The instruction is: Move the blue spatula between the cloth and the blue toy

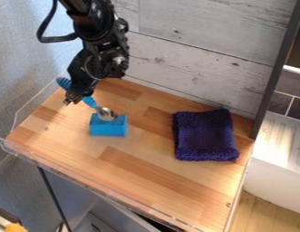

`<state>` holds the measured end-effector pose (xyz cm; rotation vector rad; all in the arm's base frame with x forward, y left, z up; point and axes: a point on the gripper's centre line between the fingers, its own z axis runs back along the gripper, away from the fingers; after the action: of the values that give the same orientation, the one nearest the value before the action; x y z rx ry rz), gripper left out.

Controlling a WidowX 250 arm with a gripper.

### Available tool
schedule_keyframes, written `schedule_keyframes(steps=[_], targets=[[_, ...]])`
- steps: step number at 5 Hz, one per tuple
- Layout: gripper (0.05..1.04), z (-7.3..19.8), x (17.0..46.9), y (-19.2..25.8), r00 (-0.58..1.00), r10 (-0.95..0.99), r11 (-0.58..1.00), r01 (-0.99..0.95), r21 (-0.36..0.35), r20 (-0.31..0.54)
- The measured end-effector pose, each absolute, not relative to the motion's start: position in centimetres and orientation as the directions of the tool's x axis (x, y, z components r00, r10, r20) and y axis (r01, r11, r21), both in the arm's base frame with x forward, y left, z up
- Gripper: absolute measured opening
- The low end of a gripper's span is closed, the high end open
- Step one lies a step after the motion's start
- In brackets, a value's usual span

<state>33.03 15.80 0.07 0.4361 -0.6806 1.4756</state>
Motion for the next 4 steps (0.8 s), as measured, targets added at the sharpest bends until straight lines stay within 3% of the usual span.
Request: schedule_keyframes(steps=[4], targets=[[0.421, -0.4, 30.4, 10.0, 0.078, 0.768, 0.187, -0.977, -0.105, 0.636]])
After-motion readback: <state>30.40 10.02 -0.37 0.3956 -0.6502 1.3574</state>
